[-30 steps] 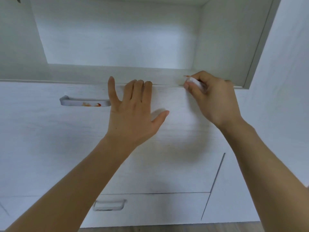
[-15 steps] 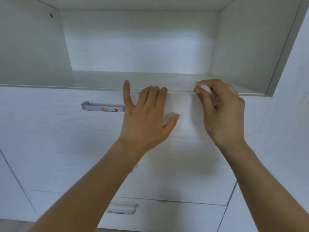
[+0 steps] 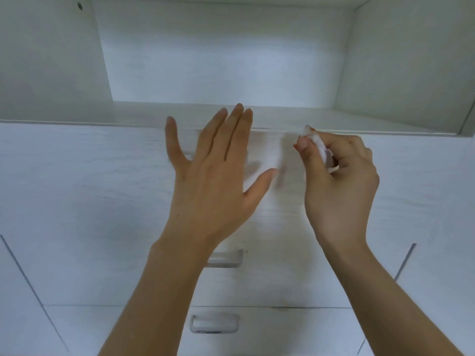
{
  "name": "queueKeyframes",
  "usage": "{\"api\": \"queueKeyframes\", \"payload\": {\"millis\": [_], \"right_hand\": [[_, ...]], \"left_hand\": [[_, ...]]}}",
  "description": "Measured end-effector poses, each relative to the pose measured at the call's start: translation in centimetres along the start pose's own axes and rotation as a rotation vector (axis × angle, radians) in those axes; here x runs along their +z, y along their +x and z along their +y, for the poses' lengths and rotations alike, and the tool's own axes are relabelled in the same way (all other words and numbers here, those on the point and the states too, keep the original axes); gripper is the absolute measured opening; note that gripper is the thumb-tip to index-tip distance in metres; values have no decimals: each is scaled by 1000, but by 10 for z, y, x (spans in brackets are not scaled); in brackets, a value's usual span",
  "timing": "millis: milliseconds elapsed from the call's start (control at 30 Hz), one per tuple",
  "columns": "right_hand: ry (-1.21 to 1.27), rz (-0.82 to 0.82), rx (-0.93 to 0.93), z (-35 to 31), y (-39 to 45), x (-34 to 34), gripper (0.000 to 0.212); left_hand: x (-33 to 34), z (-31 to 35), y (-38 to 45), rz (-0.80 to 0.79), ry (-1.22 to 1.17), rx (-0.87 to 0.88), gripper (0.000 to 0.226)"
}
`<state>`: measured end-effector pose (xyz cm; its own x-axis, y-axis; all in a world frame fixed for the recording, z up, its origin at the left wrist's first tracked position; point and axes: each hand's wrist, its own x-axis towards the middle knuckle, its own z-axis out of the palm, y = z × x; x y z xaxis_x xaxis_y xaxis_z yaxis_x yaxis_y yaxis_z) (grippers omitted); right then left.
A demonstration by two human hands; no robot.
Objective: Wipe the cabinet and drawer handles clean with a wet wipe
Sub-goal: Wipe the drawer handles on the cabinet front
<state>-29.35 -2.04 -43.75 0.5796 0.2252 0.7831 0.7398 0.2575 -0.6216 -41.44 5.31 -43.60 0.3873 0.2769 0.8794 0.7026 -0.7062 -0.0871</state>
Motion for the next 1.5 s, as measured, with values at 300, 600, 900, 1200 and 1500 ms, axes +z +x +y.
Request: {"api": "queueKeyframes", "payload": {"millis": [300,600,900,1200,1500], "right_hand": [[129,-148,29,-7,-17,30,9],[185,-106,16,-18,-22,47,11],[265,-47,54,-11,-38,51,20],[-46,57,-373,1,-36,53,19],[-125,79,-560,-3,-33,57,9]], "left_hand": [[-1,-61,-18,46,-82,-78,83],[22,-87,-47,-2,-85,-224,100],[49,-87,-53,23,-117,-187,107],[59,-88,-49,95,-121,-165,108],[64,-88,-49,150,-72,-174,108]]}}
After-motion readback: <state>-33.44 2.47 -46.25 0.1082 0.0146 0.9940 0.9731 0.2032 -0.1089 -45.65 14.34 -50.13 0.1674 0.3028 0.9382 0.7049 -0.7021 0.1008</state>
